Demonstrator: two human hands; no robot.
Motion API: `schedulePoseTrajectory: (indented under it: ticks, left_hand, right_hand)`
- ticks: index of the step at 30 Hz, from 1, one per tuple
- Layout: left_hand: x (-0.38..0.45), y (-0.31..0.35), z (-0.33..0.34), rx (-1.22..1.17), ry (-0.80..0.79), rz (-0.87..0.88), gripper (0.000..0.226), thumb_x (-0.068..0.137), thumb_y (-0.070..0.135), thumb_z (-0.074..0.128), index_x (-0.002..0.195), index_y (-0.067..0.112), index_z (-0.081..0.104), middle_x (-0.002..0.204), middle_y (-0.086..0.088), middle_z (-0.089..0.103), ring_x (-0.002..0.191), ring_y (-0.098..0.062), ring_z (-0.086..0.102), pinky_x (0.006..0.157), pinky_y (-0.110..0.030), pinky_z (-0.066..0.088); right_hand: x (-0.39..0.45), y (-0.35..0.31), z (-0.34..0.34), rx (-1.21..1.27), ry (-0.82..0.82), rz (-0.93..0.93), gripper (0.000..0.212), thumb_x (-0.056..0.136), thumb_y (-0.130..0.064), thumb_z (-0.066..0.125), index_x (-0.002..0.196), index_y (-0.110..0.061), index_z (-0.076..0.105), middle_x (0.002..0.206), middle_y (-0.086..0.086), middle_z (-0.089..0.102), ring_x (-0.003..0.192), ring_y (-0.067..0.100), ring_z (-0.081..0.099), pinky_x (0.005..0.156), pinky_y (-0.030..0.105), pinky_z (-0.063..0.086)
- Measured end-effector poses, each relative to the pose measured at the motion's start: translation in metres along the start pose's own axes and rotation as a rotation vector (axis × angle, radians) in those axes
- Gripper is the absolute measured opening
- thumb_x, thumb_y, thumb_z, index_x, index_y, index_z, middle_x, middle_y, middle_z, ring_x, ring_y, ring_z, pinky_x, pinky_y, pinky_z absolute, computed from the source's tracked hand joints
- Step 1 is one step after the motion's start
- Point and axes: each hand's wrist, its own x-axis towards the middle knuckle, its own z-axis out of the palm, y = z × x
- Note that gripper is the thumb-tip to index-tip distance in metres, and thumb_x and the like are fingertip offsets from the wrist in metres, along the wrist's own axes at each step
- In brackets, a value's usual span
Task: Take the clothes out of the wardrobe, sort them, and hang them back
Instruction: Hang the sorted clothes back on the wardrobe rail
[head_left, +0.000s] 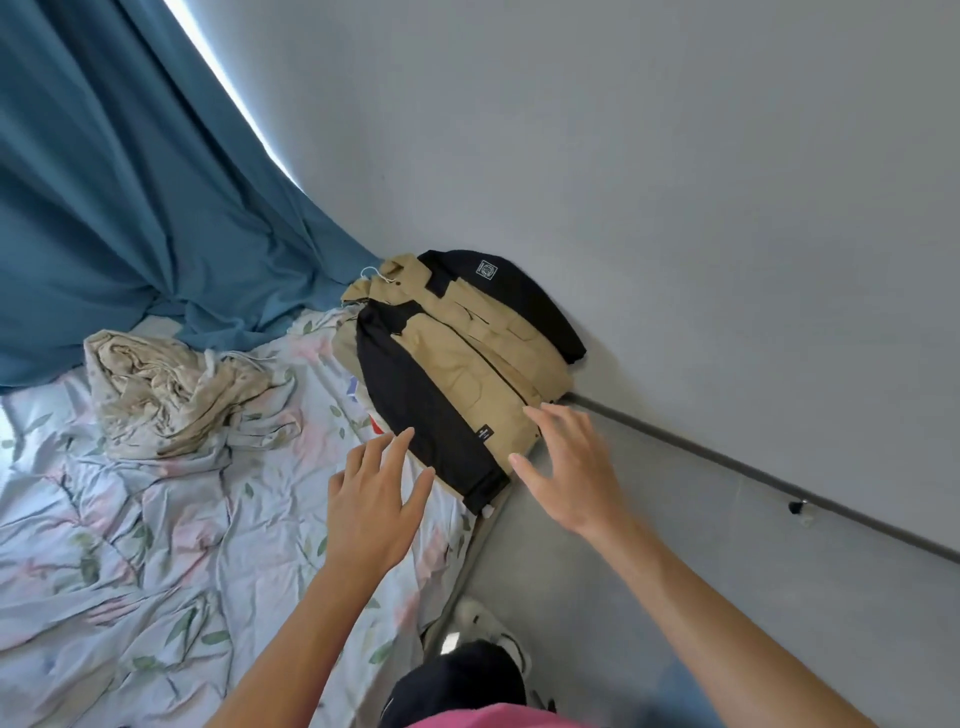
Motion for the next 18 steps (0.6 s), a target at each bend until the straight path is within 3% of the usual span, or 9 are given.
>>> schedulePoseTrajectory:
  ticks: [5, 9, 18]
  left_hand:
    - [0.091, -0.011, -0.002, -0.041, 0.026, -0.032, 0.068, 0.101, 0.068, 0.026, 0.156, 0.032, 0.042, 0.151, 0.006, 0.051, 0.14, -0.022, 0.044, 0.103, -0.048, 0.047]
    - [0.154, -0.018, -0.019, -0.033, 0.053, -0.068, 0.068, 0.101, 0.067, 0.027, 0.157, 0.03, 0.042, 0.151, 0.005, 0.051, 0.14, -0.023, 0.044, 0.104, -0.049, 0.046]
    - [0.256, -0.038, -0.013, -0.034, 0.097, -0.176, 0.064, 0.102, 0.067, 0.028, 0.156, 0.033, 0.04, 0.149, 0.01, 0.048, 0.139, -0.018, 0.044, 0.103, -0.045, 0.048]
  right_hand:
    - [0.101, -0.007, -0.001, -0.02, -0.03, -0.072, 0.063, 0.097, -0.055, 0.056, 0.153, -0.029, 0.042, 0.154, -0.005, 0.043, 0.146, 0.016, 0.033, 0.12, 0.041, 0.033]
    - [0.178, -0.019, -0.001, -0.016, -0.032, -0.113, 0.062, 0.097, -0.057, 0.053, 0.152, -0.03, 0.042, 0.154, -0.006, 0.044, 0.145, 0.016, 0.034, 0.118, 0.048, 0.038]
    - [0.334, -0.009, 0.035, 0.005, -0.141, -0.179, 0.061, 0.098, -0.058, 0.054, 0.152, -0.033, 0.041, 0.154, -0.011, 0.042, 0.146, 0.012, 0.033, 0.12, 0.043, 0.036]
